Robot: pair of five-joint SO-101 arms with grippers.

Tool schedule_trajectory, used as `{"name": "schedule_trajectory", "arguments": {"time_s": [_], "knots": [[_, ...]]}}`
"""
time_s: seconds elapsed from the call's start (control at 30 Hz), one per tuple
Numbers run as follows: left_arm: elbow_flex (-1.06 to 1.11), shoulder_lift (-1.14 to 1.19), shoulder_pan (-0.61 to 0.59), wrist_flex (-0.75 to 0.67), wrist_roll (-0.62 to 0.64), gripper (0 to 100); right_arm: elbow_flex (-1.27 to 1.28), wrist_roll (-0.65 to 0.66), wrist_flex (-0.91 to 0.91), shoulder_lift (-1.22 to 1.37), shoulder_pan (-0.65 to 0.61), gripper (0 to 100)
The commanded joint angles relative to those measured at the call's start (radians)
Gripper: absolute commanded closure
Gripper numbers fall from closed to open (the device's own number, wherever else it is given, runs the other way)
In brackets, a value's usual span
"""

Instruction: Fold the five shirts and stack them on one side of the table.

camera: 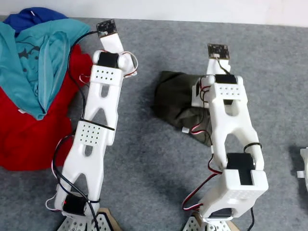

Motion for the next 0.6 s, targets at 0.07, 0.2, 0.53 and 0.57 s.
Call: {"name": "schedule_trajectory", "arguments": {"time_s": [0.07,0.2,0.53,0.57], "knots": [[-0.035,-0.010,-0.012,-0.018,0.006,99,-0.022,0.054,0.073,-0.012,0.028,99.0],[-0.031,-0.010,-0.012,-0.018,0.006,99,0.064,0.057,0.058,-0.015,0.045,99.0],[-0.030,-0.008,-0.010,-0.018,0.006,99,0.208,0.117,-0.012,-0.018,0.151,99.0],[-0.030,-0.008,-0.010,-0.023,0.006,99,0.208,0.117,-0.012,-0.019,0.151,99.0]]}}
